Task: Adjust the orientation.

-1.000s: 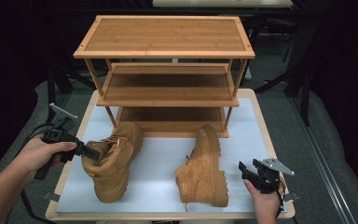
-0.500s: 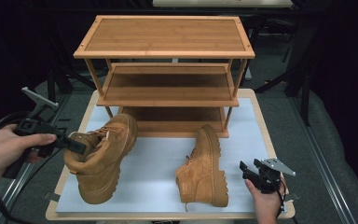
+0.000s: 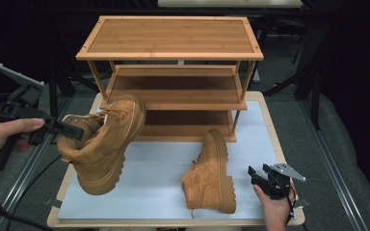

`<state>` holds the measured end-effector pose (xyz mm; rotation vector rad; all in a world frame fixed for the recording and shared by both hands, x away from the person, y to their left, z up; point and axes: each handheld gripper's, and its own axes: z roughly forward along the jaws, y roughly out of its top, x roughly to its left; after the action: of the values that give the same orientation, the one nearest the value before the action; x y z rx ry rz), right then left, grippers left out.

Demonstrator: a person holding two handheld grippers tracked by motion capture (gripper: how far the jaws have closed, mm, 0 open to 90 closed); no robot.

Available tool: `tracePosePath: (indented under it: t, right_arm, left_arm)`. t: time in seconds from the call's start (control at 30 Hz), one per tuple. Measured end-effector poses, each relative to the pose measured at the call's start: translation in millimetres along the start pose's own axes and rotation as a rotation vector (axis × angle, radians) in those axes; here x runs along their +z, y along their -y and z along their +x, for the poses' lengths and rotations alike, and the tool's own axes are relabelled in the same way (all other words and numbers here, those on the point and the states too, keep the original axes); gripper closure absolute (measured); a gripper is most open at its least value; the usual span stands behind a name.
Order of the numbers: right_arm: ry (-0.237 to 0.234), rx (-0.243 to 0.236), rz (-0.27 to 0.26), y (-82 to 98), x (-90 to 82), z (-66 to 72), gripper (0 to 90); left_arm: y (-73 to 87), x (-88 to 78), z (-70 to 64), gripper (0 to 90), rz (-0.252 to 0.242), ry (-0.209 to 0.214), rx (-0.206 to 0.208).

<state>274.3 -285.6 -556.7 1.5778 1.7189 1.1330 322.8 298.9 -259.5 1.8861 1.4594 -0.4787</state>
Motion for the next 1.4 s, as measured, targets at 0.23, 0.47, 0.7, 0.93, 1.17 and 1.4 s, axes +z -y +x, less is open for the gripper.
tracePosePath:
  t: [0.23,0.47,0.7,0.93,1.17,1.4]
  right_arm:
    - [-0.003,-0.001,0.002,0.2,0.6,0.0,38.8]
    - [-0.002,0.005,-0.001,0.3,1.0,-0.9,38.8]
    - [-0.005,0.001,-0.003,-0.4,0.4,-0.1,38.8]
    - [-0.008,0.004,-0.01,-0.7,0.1,-1.3,38.8]
    - [-0.016,0.005,-0.009,-0.4,0.5,-2.5,38.8]
    - [-0.021,0.007,-0.012,-0.7,0.4,-2.2,38.7]
  left_arm:
    - [-18.9,11.3,-6.4,80.8,-0.012,0.004,0.005]
    - [-37.7,22.3,-11.4,80.8,-0.057,0.003,0.005]
    - [-62.9,38.0,-9.7,80.8,-0.14,0.007,-0.018]
    - [-87.6,59.1,-6.5,80.7,-0.221,-0.013,-0.031]
    - [-102.1,82.5,-2.6,80.7,-0.276,-0.027,-0.044]
    - [-106.9,92.7,-1.7,80.9,-0.349,-0.059,-0.022]
